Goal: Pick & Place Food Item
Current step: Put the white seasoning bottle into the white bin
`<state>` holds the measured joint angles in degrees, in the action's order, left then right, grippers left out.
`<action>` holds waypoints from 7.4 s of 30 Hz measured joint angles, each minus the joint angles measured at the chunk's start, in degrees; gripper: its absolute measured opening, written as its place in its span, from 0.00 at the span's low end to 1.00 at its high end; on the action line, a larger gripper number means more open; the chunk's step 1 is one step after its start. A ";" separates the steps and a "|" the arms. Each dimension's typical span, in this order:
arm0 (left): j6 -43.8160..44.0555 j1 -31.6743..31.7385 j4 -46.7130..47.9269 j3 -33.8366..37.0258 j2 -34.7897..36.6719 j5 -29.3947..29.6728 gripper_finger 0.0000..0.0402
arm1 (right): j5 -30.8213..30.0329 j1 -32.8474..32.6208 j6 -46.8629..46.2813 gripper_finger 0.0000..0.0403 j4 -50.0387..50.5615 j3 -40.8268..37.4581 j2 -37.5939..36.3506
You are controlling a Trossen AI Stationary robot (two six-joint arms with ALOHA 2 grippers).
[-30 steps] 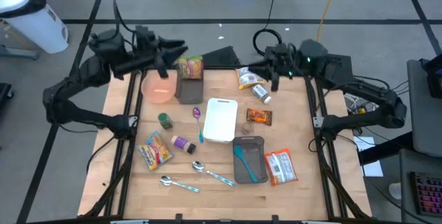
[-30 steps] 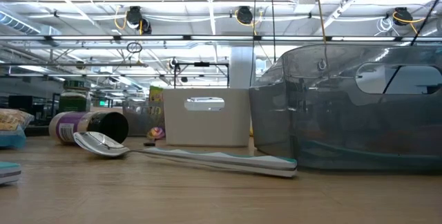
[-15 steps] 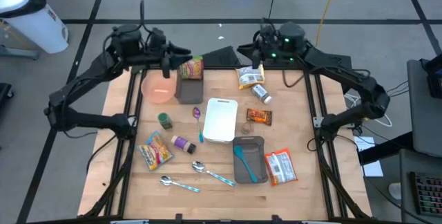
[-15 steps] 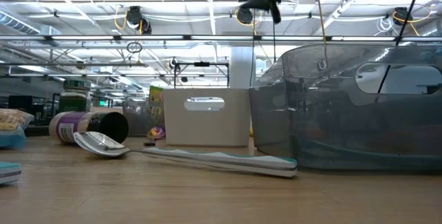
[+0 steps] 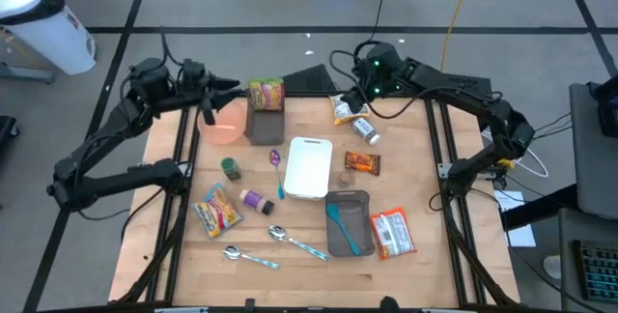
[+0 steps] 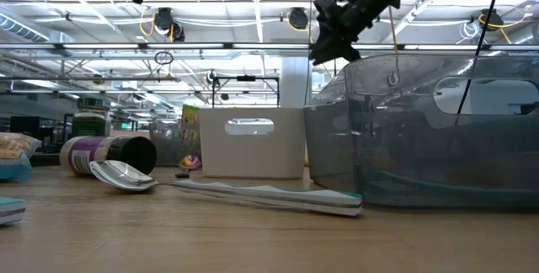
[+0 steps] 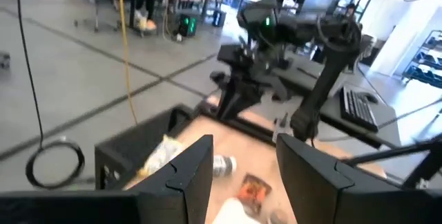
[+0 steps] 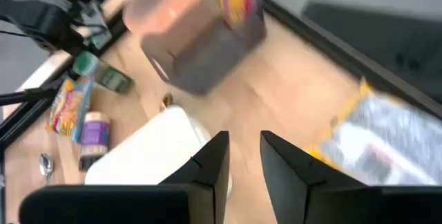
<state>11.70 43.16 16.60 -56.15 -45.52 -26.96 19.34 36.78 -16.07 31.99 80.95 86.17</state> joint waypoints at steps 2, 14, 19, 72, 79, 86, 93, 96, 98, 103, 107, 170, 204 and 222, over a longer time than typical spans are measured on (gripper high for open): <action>0.42 0.00 -0.02 1.48 0.81 -0.08 0.41 | 0.03 0.53 -1.57 0.18 2.37 0.00 -0.01; 4.47 -0.04 0.42 2.50 1.27 -3.10 0.41 | -2.97 -0.67 -1.85 0.18 12.43 -10.38 -2.72; 7.15 -0.04 -2.26 2.50 1.31 -3.13 0.41 | -7.56 -5.29 -1.12 0.18 12.30 -14.61 -4.65; 8.02 -0.09 -9.57 2.50 1.27 -2.95 0.41 | -23.61 -2.76 0.67 0.60 6.83 -17.17 11.67; 6.51 -0.09 -9.53 2.48 1.27 -2.89 0.41 | -24.74 -2.76 0.67 0.60 6.20 -16.94 11.61; 6.45 -0.09 -9.53 2.48 1.27 -2.89 0.41 | -26.64 -3.18 -0.13 0.60 7.81 -16.92 15.02; 8.01 -0.13 -9.53 2.48 1.27 -2.93 0.41 | -26.71 -3.52 -2.39 0.47 8.16 -16.85 15.43; 8.33 -0.11 -9.46 2.48 1.28 -2.93 0.41 | -26.54 -3.48 -2.13 0.47 7.80 -16.94 14.69; 8.35 -0.11 -9.46 2.48 1.27 -2.93 0.41 | -26.55 -3.48 -1.65 0.47 7.82 -16.94 13.90; 9.81 -0.13 -9.48 2.48 1.27 -2.95 0.41 | -26.45 -3.52 -0.95 0.47 10.43 -16.94 9.68; 10.06 -0.13 -9.48 2.48 1.27 -2.95 0.41 | -23.95 -3.59 -0.72 0.47 12.40 -16.94 2.85; 42.90 -21.98 -30.34 -26.13 -56.21 -1.30 0.43 | -19.19 -22.80 16.93 0.47 13.26 -12.96 -25.09; 41.88 -26.68 -18.13 -26.13 -56.21 7.64 0.88 | -19.59 -22.80 21.37 0.47 9.79 -8.95 -15.05; 41.25 -26.52 -17.55 -26.13 -56.21 5.99 0.82 | -22.25 -24.64 24.71 0.47 13.82 -3.08 -11.13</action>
<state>52.95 16.63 -0.95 -82.28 -101.73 -20.97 -2.91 12.14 8.64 45.81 77.87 75.05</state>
